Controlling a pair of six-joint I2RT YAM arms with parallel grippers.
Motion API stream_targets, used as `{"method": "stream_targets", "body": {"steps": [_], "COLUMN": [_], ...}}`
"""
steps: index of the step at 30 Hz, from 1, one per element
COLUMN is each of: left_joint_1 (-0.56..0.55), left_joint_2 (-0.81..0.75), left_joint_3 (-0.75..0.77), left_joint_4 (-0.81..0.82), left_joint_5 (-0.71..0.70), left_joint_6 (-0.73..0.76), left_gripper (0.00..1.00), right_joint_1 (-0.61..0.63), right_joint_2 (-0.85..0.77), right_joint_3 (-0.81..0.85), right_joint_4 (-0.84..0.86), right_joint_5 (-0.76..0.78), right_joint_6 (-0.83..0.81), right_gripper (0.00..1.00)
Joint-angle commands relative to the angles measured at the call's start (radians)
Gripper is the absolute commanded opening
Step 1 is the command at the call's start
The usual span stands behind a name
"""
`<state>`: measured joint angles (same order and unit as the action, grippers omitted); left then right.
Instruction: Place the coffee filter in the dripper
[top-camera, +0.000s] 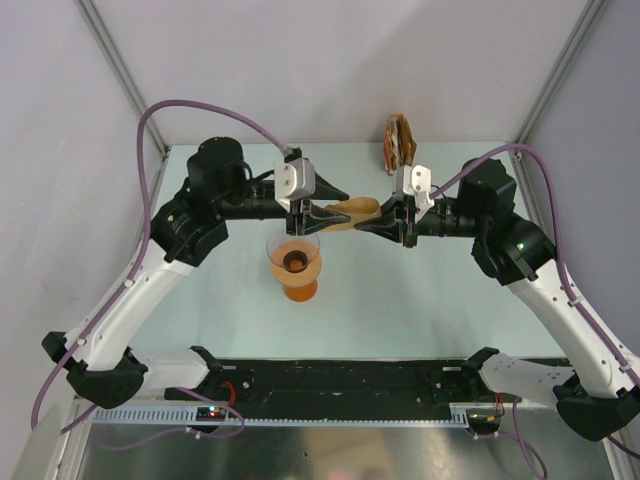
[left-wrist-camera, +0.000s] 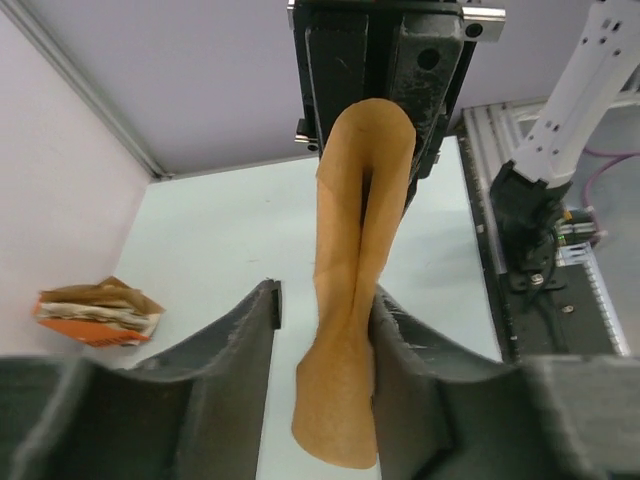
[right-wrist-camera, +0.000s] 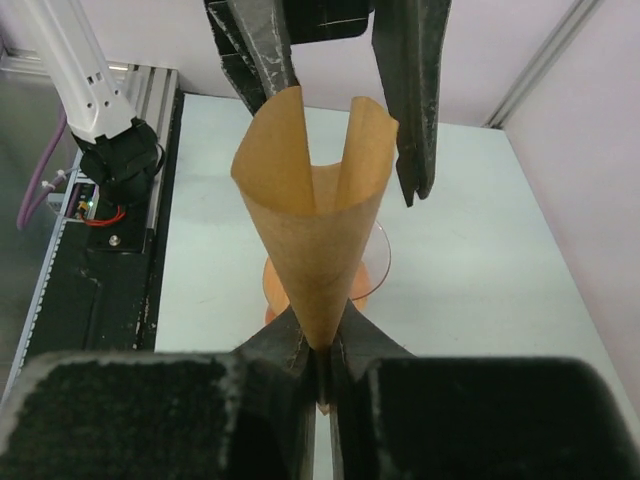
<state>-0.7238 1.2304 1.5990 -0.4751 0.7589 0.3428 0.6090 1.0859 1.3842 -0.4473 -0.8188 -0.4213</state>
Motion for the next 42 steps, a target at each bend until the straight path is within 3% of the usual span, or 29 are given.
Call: {"method": "stream_targets", "body": {"steps": [1, 3, 4, 6, 9, 13, 17, 20, 21, 24, 26, 29, 32, 35, 36, 38, 39, 41, 42], "left_joint_1": [-0.009, -0.007, -0.005, 0.003, 0.015, 0.019, 0.021, 0.019, 0.018, 0.018, 0.017, 0.014, 0.015, 0.014, 0.015, 0.015, 0.015, 0.014, 0.014], "left_joint_2": [0.009, 0.011, 0.012, 0.013, 0.017, 0.02, 0.012, 0.002, 0.0, 0.002, 0.002, 0.005, 0.005, 0.005, 0.004, 0.002, 0.001, 0.001, 0.002], "left_joint_3": [0.027, 0.032, 0.035, 0.042, 0.049, 0.055, 0.047, 0.032, 0.031, 0.025, 0.02, 0.012, 0.008, 0.002, 0.0, -0.006, -0.01, -0.015, -0.016], "left_joint_4": [0.015, 0.016, 0.016, 0.016, 0.021, 0.034, 0.036, 0.038, 0.037, 0.036, 0.038, 0.037, 0.037, 0.037, 0.037, 0.037, 0.038, 0.037, 0.037], "left_joint_5": [0.061, 0.077, 0.078, 0.074, 0.066, 0.061, 0.058, 0.057, 0.056, 0.059, 0.06, 0.059, 0.056, 0.052, 0.051, 0.05, 0.05, 0.052, 0.052], "left_joint_6": [-0.03, -0.046, -0.055, -0.071, -0.09, -0.106, -0.102, -0.094, -0.094, -0.097, -0.098, -0.098, -0.095, -0.089, -0.086, -0.08, -0.076, -0.071, -0.071], "left_gripper": [0.29, 0.09, 0.05, 0.01, 0.0, 0.0, 0.0, 0.0, 0.0, 0.0, 0.0, 0.0, 0.0, 0.0, 0.0, 0.0, 0.0, 0.0, 0.0], "right_joint_1": [0.007, 0.005, -0.002, -0.016, -0.033, -0.039, -0.05, -0.054, -0.055, -0.055, -0.054, -0.049, -0.046, -0.046, -0.045, -0.041, -0.037, -0.03, -0.028], "right_joint_2": [-0.006, -0.011, -0.016, -0.024, -0.032, -0.026, -0.023, -0.024, -0.023, -0.029, -0.033, -0.034, -0.029, -0.028, -0.028, -0.027, -0.027, -0.026, -0.025], "right_joint_3": [0.047, 0.048, 0.047, 0.044, 0.038, 0.036, 0.036, 0.036, 0.036, 0.037, 0.043, 0.067, 0.086, 0.093, 0.097, 0.103, 0.107, 0.116, 0.121], "right_joint_4": [-0.013, -0.031, -0.041, -0.067, -0.084, -0.1, -0.097, -0.088, -0.083, -0.043, -0.005, 0.032, 0.038, 0.03, 0.026, 0.024, 0.031, 0.042, 0.048], "right_joint_5": [-0.006, 0.003, 0.006, 0.007, -0.005, -0.015, -0.031, -0.034, -0.028, -0.013, -0.01, -0.012, -0.021, -0.028, -0.027, -0.019, -0.012, -0.001, 0.002], "right_joint_6": [0.004, 0.004, 0.005, 0.009, 0.026, 0.026, 0.035, 0.047, 0.058, 0.097, 0.128, 0.157, 0.162, 0.158, 0.157, 0.157, 0.161, 0.165, 0.167], "right_gripper": [0.14, 0.26, 0.33, 0.38, 0.38, 0.28, 0.05, 0.01, 0.03, 0.38, 0.43, 0.33, 0.07, 0.01, 0.02, 0.32, 0.39, 0.43, 0.38]}}
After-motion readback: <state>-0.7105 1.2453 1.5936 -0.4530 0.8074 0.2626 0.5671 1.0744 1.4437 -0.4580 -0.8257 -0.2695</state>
